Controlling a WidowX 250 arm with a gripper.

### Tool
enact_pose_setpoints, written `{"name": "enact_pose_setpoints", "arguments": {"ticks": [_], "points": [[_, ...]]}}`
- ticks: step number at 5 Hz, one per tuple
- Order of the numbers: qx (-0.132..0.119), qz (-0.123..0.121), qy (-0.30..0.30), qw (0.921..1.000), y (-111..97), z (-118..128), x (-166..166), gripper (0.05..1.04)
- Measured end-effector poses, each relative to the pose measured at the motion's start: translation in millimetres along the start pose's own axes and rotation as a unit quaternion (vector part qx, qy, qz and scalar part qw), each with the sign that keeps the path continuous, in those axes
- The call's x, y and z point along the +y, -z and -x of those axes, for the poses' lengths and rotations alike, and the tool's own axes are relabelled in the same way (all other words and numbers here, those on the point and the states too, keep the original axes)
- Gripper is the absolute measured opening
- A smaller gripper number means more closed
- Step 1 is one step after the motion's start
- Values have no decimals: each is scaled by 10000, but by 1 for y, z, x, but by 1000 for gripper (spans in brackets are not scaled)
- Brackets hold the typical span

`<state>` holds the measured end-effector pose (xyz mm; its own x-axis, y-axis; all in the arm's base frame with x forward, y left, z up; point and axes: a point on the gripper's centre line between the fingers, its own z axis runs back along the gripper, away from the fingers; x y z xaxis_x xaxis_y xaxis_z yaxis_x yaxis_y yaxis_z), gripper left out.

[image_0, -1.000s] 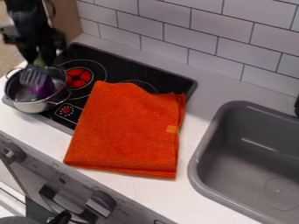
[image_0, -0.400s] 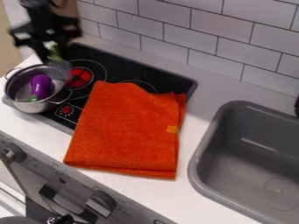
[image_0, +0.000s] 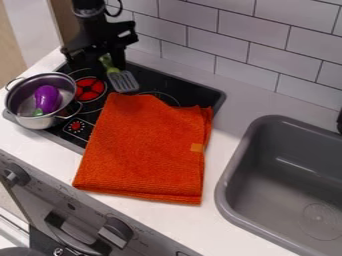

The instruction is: Put the green spatula above the red towel

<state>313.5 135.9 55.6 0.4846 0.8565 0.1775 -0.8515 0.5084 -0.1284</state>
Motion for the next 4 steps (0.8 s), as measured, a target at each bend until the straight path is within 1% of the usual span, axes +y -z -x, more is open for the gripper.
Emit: {"name": "enact_pose_setpoints", "arguments": {"ticks": [1,2,3,4], "points": [[-131,166,-765,9968,4,4,-16,378],[-263,193,-1134,9930,13,14,-29,378],[-194,52,-1545,9878,24,19,-34,378],[-403,208,-1760,9833,26,22,-47,378]]}}
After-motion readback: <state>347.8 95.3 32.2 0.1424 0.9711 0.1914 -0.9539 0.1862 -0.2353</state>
